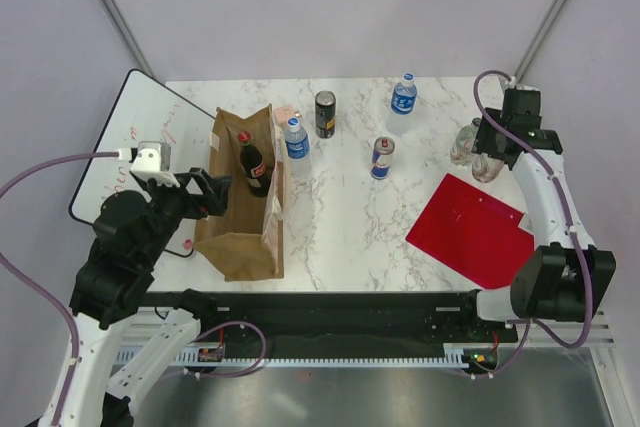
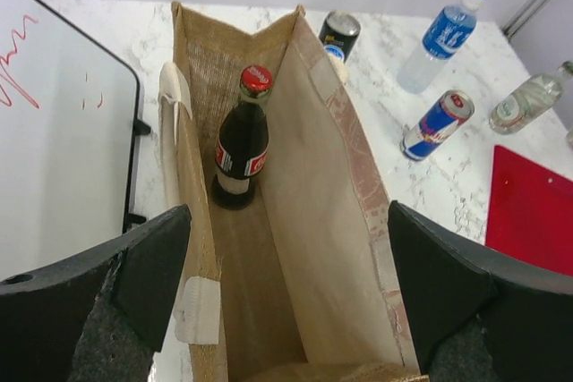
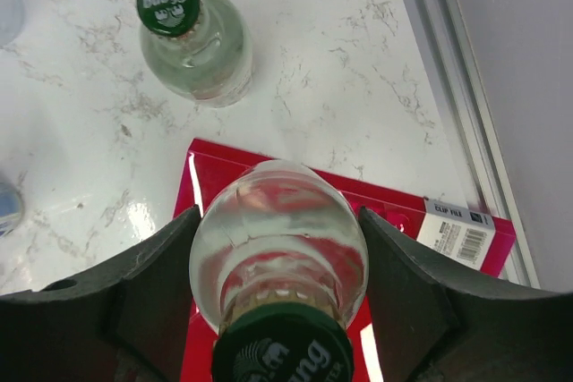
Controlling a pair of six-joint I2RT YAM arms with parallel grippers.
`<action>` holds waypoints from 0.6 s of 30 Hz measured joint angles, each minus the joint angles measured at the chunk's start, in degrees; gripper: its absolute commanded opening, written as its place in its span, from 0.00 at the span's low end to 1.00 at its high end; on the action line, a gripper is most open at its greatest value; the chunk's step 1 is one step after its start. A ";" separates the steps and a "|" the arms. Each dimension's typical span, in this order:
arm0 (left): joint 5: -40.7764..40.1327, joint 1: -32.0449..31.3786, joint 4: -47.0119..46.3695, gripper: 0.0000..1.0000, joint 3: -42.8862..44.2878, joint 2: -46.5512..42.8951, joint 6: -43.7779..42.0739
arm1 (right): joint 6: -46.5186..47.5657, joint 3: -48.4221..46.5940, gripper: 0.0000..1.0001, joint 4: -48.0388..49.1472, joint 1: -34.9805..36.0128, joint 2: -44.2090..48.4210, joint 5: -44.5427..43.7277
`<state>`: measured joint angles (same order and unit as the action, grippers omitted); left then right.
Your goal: Place the beverage into the canvas bag
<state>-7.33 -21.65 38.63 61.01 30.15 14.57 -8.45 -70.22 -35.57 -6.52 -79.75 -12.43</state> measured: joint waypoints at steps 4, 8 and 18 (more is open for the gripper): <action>-0.61 0.00 3.82 0.93 2.43 4.02 0.48 | -0.94 -8.22 0.00 -8.39 1.49 1.86 1.22; -3.26 0.00 8.24 0.85 5.14 7.43 1.29 | -2.32 -17.57 0.00 -15.34 7.04 3.39 3.80; -8.90 0.00 16.65 0.75 9.62 15.65 4.76 | -8.83 -37.18 0.00 -16.65 37.27 -0.94 10.51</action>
<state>-16.23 -21.65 55.29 70.63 45.80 19.33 -17.28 -107.39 -52.23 30.74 -80.68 -1.91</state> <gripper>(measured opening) 0.766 0.725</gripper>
